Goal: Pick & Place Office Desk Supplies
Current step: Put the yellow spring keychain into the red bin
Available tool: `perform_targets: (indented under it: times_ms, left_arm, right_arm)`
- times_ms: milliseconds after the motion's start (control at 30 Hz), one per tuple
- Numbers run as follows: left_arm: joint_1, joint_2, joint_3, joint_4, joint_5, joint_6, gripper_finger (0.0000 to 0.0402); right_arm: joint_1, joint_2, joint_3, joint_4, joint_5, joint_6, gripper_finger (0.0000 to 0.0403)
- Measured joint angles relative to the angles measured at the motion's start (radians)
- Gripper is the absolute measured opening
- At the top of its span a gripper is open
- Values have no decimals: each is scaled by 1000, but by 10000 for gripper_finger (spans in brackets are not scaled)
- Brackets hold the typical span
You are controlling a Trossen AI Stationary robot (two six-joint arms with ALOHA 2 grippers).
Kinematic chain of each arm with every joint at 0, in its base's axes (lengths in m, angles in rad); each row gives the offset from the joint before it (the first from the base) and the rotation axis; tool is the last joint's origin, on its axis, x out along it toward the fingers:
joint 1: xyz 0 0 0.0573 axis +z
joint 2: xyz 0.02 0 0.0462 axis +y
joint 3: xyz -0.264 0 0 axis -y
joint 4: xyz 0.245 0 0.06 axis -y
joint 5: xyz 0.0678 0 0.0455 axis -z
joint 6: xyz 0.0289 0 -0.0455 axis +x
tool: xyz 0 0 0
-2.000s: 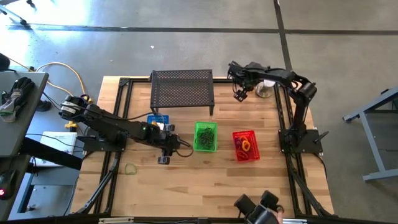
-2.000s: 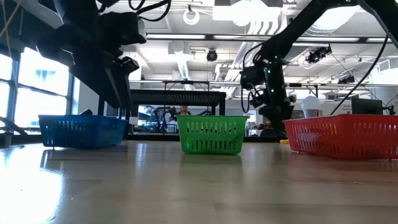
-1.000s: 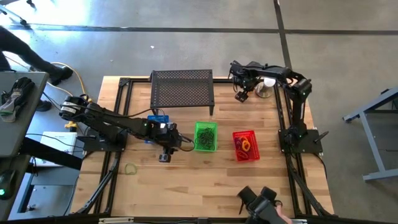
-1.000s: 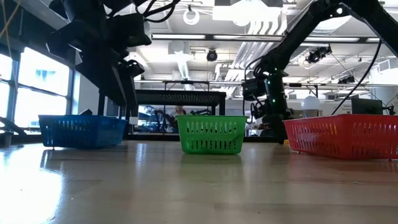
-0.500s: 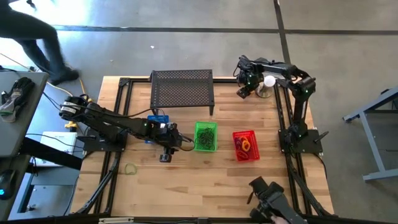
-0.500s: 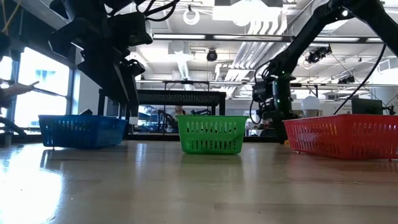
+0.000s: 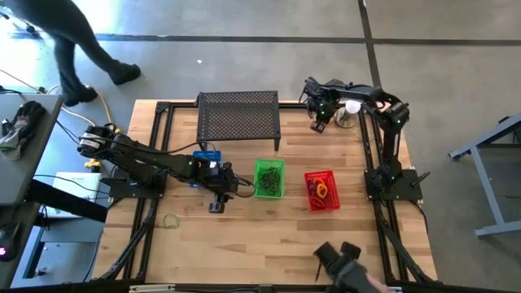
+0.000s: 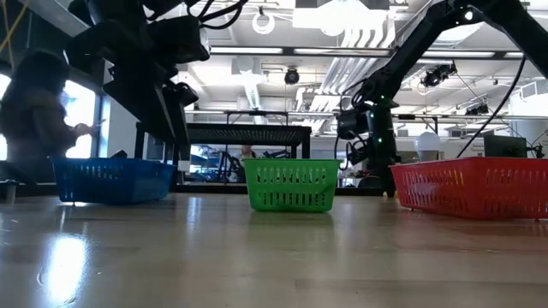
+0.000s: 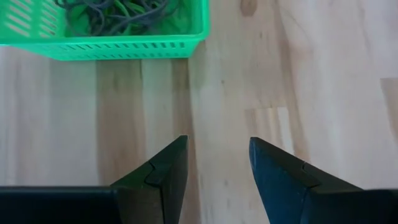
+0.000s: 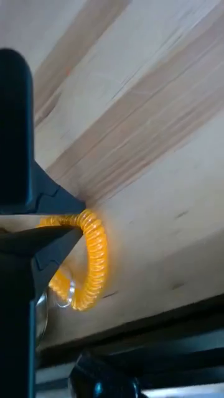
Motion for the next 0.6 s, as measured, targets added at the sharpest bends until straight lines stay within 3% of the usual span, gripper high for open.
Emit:
perform_targets:
  times_ms: [200,367,600]
  left_arm:
    - [0,0,0,-6,75,-54,163]
    - [0,0,0,-12,143,-106,163]
    - [0,1,0,3,170,-147,163]
  right_arm:
    - [177,-146,-2,-106,207,97,6]
    - [345,-323,-3,-219,202,197,5]
    - [584,-585,0,-300,62,435,4]
